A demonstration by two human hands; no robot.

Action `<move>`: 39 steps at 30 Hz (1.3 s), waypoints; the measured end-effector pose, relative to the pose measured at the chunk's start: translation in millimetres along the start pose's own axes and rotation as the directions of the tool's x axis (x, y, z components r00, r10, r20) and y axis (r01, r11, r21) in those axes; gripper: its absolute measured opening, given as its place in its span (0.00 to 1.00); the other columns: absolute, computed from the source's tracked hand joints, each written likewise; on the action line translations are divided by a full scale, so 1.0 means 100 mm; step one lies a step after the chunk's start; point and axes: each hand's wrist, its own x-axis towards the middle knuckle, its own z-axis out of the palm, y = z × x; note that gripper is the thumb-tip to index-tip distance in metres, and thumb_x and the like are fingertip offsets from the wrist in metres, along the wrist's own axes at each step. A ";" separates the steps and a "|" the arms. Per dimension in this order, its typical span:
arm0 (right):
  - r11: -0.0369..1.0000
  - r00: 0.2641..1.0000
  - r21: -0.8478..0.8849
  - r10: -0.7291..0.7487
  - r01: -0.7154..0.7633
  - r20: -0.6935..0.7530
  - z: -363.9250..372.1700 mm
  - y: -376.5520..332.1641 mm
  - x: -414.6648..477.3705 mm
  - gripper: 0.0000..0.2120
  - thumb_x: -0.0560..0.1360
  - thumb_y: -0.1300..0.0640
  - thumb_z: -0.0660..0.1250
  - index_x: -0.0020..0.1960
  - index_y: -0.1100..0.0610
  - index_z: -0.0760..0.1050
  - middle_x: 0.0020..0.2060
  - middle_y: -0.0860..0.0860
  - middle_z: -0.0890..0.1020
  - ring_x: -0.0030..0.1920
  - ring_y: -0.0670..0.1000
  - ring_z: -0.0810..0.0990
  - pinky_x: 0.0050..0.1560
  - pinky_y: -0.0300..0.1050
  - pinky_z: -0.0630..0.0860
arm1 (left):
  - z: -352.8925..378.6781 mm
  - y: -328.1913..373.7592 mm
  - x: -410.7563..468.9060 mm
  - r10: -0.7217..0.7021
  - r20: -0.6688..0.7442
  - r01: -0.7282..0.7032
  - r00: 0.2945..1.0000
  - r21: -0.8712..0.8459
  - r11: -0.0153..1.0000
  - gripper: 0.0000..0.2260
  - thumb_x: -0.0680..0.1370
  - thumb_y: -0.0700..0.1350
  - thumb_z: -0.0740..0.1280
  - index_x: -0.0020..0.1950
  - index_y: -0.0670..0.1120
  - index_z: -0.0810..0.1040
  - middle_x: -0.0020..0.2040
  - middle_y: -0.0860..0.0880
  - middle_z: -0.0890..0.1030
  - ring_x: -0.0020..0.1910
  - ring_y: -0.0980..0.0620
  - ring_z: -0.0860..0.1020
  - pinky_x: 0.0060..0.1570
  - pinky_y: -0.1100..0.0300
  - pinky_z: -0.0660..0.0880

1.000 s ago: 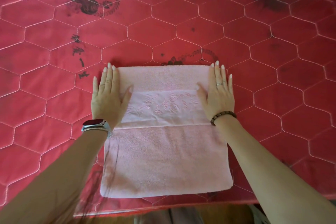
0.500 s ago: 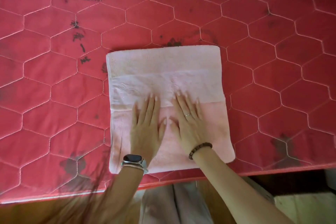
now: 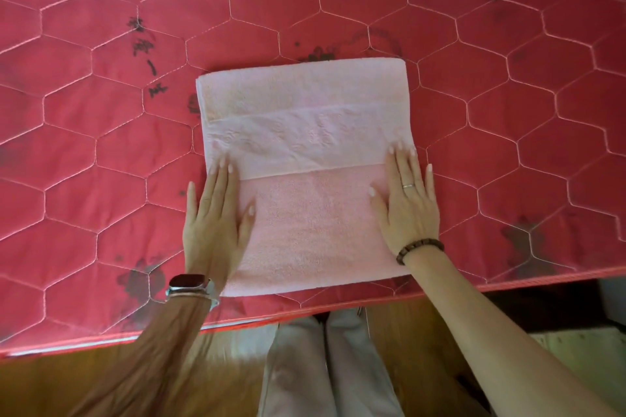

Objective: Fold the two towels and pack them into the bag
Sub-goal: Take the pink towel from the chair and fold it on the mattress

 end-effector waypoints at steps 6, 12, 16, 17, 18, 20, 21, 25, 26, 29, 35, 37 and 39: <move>0.979 0.983 0.095 -0.181 0.179 0.015 0.16 -0.45 -0.35 0.32 0.81 0.46 0.54 0.80 0.55 0.48 0.80 0.51 0.48 0.80 0.52 0.44 0.79 0.57 0.44 | 0.02 0.35 -0.22 0.075 -0.019 -0.077 0.997 -0.162 0.984 0.27 0.83 0.53 0.54 0.79 0.40 0.60 0.80 0.43 0.60 0.80 0.48 0.54 0.79 0.48 0.46; 0.981 0.983 0.056 -0.183 0.184 -0.016 0.29 -0.43 -0.50 0.30 0.82 0.46 0.53 0.81 0.53 0.50 0.80 0.50 0.49 0.80 0.52 0.45 0.79 0.56 0.44 | 0.11 0.48 -0.31 0.090 0.012 -0.086 0.996 -0.175 0.981 0.28 0.83 0.52 0.55 0.80 0.39 0.59 0.81 0.44 0.58 0.81 0.48 0.55 0.79 0.45 0.50; 0.991 0.991 0.030 -0.134 0.134 -0.013 0.19 -0.09 -0.49 0.30 0.82 0.46 0.51 0.81 0.52 0.47 0.80 0.50 0.48 0.80 0.52 0.44 0.79 0.56 0.46 | 0.07 0.26 -0.34 0.097 0.018 -0.094 0.995 -0.127 0.987 0.28 0.83 0.53 0.54 0.80 0.39 0.58 0.81 0.44 0.58 0.81 0.47 0.55 0.79 0.46 0.49; 0.992 0.993 0.037 -0.117 0.118 -0.010 0.17 0.00 -0.50 0.29 0.83 0.46 0.51 0.81 0.51 0.47 0.80 0.50 0.47 0.80 0.51 0.44 0.79 0.56 0.45 | 0.07 0.19 -0.35 0.090 0.010 -0.088 0.996 -0.118 0.989 0.28 0.83 0.52 0.54 0.79 0.39 0.59 0.80 0.43 0.59 0.80 0.47 0.55 0.79 0.46 0.49; 0.993 0.994 0.043 -0.112 0.111 -0.002 0.16 0.08 -0.51 0.29 0.83 0.46 0.50 0.81 0.51 0.47 0.80 0.49 0.47 0.80 0.51 0.43 0.79 0.55 0.45 | 0.06 0.13 -0.37 0.078 0.006 -0.077 0.997 -0.111 0.991 0.28 0.83 0.53 0.53 0.79 0.39 0.60 0.80 0.43 0.60 0.80 0.47 0.56 0.79 0.47 0.49; 0.991 0.991 0.045 -0.131 0.130 0.017 0.15 0.19 -0.52 0.27 0.83 0.47 0.48 0.80 0.51 0.47 0.80 0.49 0.47 0.80 0.50 0.43 0.79 0.55 0.45 | 0.06 0.03 -0.41 0.071 0.005 -0.070 0.997 -0.096 0.993 0.28 0.83 0.53 0.53 0.79 0.38 0.61 0.80 0.43 0.60 0.80 0.47 0.57 0.79 0.48 0.50; 0.989 0.989 0.042 -0.146 0.145 0.026 0.15 0.22 -0.52 0.27 0.83 0.46 0.47 0.80 0.51 0.48 0.80 0.49 0.47 0.80 0.50 0.43 0.79 0.55 0.46 | 0.05 0.00 -0.42 0.083 0.011 -0.081 0.997 -0.088 0.993 0.28 0.83 0.53 0.53 0.79 0.39 0.61 0.80 0.43 0.60 0.80 0.47 0.57 0.79 0.48 0.50; 0.970 0.968 0.067 -0.239 0.234 0.082 0.02 0.36 -0.58 0.28 0.83 0.45 0.50 0.80 0.51 0.51 0.80 0.49 0.48 0.80 0.50 0.44 0.80 0.53 0.45 | -0.09 -0.09 -0.50 0.206 0.067 -0.200 0.976 -0.085 0.976 0.31 0.82 0.58 0.54 0.79 0.40 0.62 0.79 0.44 0.61 0.78 0.46 0.60 0.78 0.45 0.53; 0.960 0.955 0.074 -0.277 0.270 0.106 -0.02 0.42 -0.62 0.29 0.82 0.44 0.51 0.80 0.51 0.51 0.80 0.49 0.49 0.80 0.49 0.44 0.80 0.52 0.45 | -0.12 -0.12 -0.54 0.262 0.081 -0.255 0.962 -0.088 0.963 0.32 0.82 0.60 0.54 0.78 0.40 0.63 0.79 0.43 0.62 0.78 0.45 0.61 0.77 0.43 0.55; 0.933 0.910 0.073 -0.361 0.353 0.206 -0.12 0.57 -0.77 0.34 0.79 0.40 0.58 0.80 0.48 0.51 0.81 0.49 0.46 0.80 0.48 0.43 0.79 0.52 0.47 | -0.22 -0.25 -0.72 0.385 0.141 -0.375 0.912 -0.095 0.922 0.37 0.77 0.65 0.59 0.78 0.40 0.64 0.79 0.43 0.63 0.78 0.45 0.62 0.77 0.43 0.56; 0.919 0.900 0.113 -0.393 0.378 0.186 -0.20 0.74 -0.84 0.38 0.74 0.56 0.70 0.79 0.48 0.57 0.80 0.50 0.54 0.79 0.51 0.52 0.78 0.55 0.53 | -0.26 -0.46 -0.85 0.428 0.245 -0.394 0.870 -0.178 0.902 0.35 0.73 0.50 0.62 0.79 0.41 0.60 0.81 0.45 0.58 0.80 0.47 0.57 0.77 0.44 0.57; 0.915 0.906 0.122 -0.400 0.385 0.137 -0.20 0.73 -0.82 0.38 0.71 0.65 0.71 0.77 0.50 0.61 0.79 0.52 0.58 0.78 0.52 0.56 0.77 0.55 0.54 | -0.27 -0.44 -0.85 0.417 0.230 -0.364 0.879 -0.240 0.900 0.35 0.72 0.46 0.62 0.79 0.41 0.61 0.81 0.44 0.59 0.80 0.47 0.58 0.79 0.48 0.54; 0.910 0.910 0.139 -0.404 0.390 0.088 -0.18 0.71 -0.81 0.38 0.68 0.68 0.72 0.75 0.51 0.65 0.77 0.54 0.61 0.77 0.53 0.59 0.76 0.56 0.56 | -0.26 -0.42 -0.85 0.405 0.194 -0.340 0.894 -0.297 0.892 0.31 0.73 0.44 0.61 0.77 0.39 0.65 0.79 0.43 0.62 0.79 0.47 0.59 0.79 0.51 0.52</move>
